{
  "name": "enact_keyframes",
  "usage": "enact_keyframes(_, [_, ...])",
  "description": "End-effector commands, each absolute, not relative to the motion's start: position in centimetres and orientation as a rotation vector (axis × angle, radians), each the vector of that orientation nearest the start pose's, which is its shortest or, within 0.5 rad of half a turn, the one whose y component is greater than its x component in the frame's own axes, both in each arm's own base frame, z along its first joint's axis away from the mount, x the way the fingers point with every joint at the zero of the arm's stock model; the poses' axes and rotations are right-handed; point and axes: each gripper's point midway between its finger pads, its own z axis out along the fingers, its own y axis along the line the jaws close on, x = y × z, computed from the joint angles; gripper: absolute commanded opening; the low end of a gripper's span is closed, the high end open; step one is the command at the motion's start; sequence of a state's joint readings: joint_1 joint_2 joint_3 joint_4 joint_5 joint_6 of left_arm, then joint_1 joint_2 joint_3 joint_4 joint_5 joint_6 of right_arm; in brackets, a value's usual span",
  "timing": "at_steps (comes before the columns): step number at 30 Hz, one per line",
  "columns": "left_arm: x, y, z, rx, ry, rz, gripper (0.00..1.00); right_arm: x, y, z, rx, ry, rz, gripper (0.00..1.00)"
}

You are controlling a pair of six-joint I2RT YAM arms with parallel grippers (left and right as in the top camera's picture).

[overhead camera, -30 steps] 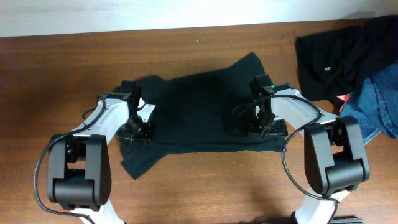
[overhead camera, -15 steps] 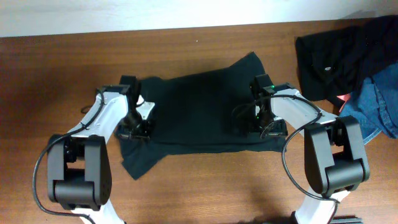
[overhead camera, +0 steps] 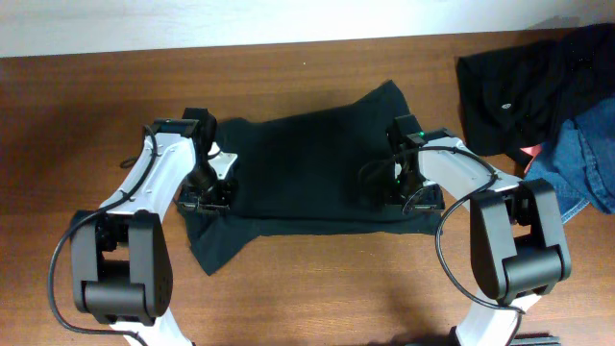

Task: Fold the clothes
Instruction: 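Close the left gripper on the shirt's left edge and lift it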

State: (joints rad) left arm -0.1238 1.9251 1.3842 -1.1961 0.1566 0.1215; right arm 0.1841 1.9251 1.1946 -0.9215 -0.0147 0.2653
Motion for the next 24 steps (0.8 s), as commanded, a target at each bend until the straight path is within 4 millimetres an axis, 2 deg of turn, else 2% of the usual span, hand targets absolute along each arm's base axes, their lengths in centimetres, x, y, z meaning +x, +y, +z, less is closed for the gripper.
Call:
enact_keyframes(1, [30.6, -7.6, 4.9, 0.328, 3.282, -0.362, 0.0, 30.1, 5.3, -1.1, 0.144, 3.245, -0.061, 0.99])
enact_keyframes(6, [29.4, -9.1, 5.6, 0.305, 3.307, -0.527, 0.01, 30.1, 5.3, -1.1, 0.144, 3.245, -0.061, 0.99])
enact_keyframes(14, [28.2, -9.5, 5.9, 0.313, 3.356, -0.537, 0.0, 30.1, 5.3, -1.1, 0.144, 3.245, -0.061, 0.99])
enact_keyframes(24, [26.8, -12.2, 6.1, 0.43, 3.379, -0.498, 0.01, 30.1, 5.3, -1.1, 0.144, 3.245, -0.061, 0.99])
